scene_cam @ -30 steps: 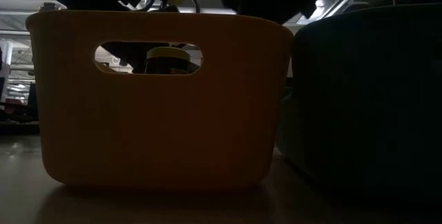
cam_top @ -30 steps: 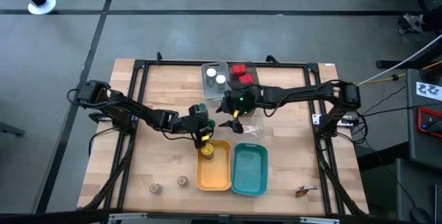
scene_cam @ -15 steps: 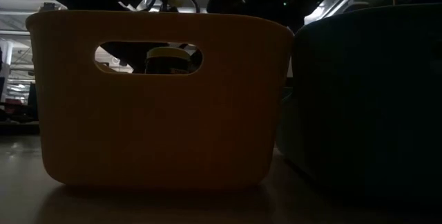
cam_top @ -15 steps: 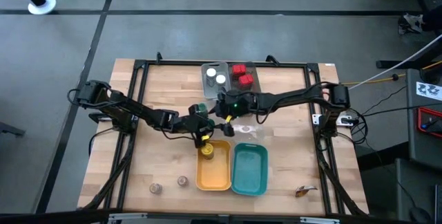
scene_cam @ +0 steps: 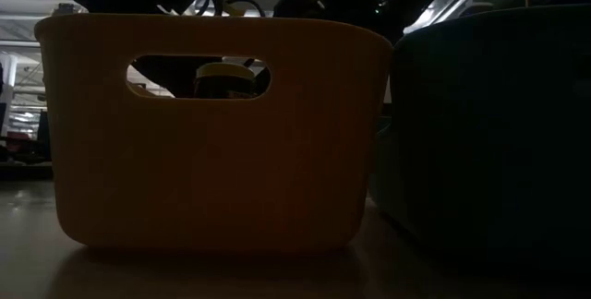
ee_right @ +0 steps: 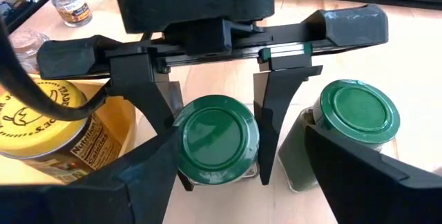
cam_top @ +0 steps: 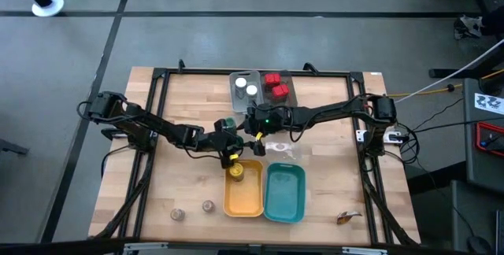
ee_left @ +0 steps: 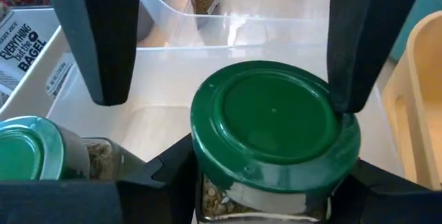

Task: Sort spices by type
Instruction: Put the green seasoning bottle into the left transparent bin, then put the top brown seasoning bottle into the blue bin

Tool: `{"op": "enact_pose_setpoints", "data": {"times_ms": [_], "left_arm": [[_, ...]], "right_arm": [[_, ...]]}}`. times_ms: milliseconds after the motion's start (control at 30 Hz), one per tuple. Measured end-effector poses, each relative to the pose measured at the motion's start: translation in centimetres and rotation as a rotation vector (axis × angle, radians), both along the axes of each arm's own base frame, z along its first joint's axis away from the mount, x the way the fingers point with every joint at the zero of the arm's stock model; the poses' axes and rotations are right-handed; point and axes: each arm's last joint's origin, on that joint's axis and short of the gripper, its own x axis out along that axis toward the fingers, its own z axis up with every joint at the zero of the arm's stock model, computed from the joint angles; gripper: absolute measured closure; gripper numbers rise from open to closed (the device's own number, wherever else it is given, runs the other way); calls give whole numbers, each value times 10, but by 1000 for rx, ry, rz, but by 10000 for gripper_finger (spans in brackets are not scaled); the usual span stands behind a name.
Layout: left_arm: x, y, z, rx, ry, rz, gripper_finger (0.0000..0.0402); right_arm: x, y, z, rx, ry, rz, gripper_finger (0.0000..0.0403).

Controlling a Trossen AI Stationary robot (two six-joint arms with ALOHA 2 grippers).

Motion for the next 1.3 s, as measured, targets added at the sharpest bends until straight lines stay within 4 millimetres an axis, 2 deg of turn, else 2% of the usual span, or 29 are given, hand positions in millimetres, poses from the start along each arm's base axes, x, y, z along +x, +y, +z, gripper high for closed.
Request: {"op": "enact_pose_setpoints", "data": {"times_ms": [433, 867, 1100, 1300], "left_arm": [[1, 2, 5, -45, -33, 25, 138], [-24, 5, 46, -49, -82, 15, 137], [-41, 2, 64, -72, -95, -45, 137], [-55, -12, 77, -137, -111, -188, 137]], "right_arm": [[0, -1, -2, -14, 5, -21, 95], [-1, -1, 2, -15, 4, -22, 95], [-8, 0, 24, -18, -51, -22, 95], [-19, 3, 45, 37, -62, -43, 95]]}}
